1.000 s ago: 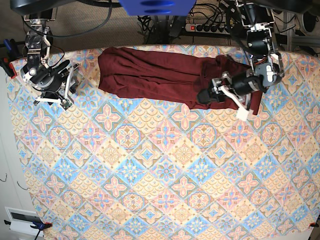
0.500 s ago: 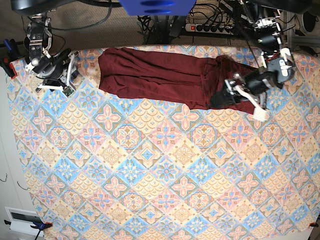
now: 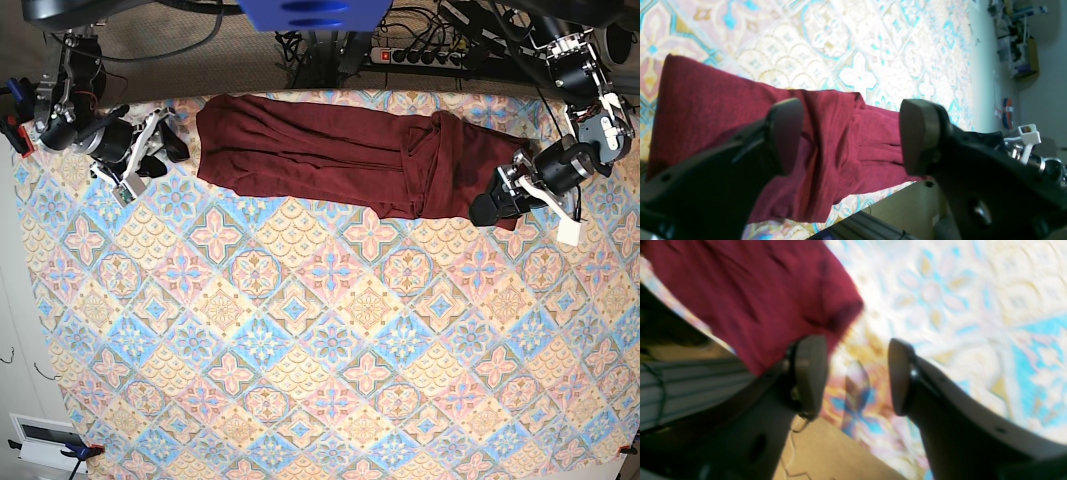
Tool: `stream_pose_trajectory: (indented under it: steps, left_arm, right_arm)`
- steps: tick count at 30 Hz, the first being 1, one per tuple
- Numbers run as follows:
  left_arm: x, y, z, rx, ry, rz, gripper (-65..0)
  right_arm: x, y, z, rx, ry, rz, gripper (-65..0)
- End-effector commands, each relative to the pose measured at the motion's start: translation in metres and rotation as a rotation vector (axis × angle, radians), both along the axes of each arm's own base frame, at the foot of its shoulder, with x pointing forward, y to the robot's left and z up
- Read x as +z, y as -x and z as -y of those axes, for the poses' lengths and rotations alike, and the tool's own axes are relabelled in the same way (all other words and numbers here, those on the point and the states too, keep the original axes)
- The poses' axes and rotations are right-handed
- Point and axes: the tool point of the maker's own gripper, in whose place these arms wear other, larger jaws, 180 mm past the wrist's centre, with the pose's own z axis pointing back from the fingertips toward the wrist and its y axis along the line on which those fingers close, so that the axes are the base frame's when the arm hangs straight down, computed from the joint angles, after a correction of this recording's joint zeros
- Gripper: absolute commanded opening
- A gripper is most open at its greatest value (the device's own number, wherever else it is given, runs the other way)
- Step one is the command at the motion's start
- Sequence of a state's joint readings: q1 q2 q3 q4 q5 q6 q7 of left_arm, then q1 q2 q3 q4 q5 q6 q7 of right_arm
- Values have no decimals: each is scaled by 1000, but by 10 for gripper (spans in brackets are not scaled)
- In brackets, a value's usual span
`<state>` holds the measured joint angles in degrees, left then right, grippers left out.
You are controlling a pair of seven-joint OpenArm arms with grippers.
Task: Layout the t-shirt on the table in an organized manner, then fold the t-shirt properly
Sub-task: 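Push the strip's other end inward with the right gripper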
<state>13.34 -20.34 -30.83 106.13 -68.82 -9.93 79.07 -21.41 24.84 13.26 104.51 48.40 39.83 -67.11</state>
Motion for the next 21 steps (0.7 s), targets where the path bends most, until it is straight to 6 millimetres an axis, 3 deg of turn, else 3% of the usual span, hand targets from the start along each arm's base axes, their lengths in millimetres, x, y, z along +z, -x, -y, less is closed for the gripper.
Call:
stream_pose_trajectory:
  steps: [1,9,12,18,21]
  left_arm:
    - [13,-6,-1,-7,-6,46,-232]
    - [13,-6,-1,-7,-6,46,-232]
    - [12,-6,-2,-7,-5,44,-232]
    - [12,-6,-2,-7,-5,44,-232]
    - [12,-6,-2,-7,-5,44,-232]
  right_arm:
    - [10,-7,-2,-3,-27,40,-339]
    - [-1,-4,-15,-39,-95,11,-334]
    - [3,-17,-15,-46,-105,35,-328]
    - [2,-18,-18,-52,-117,38,-323]
    - [-3,-16,-17,-63,-123,22,-270]
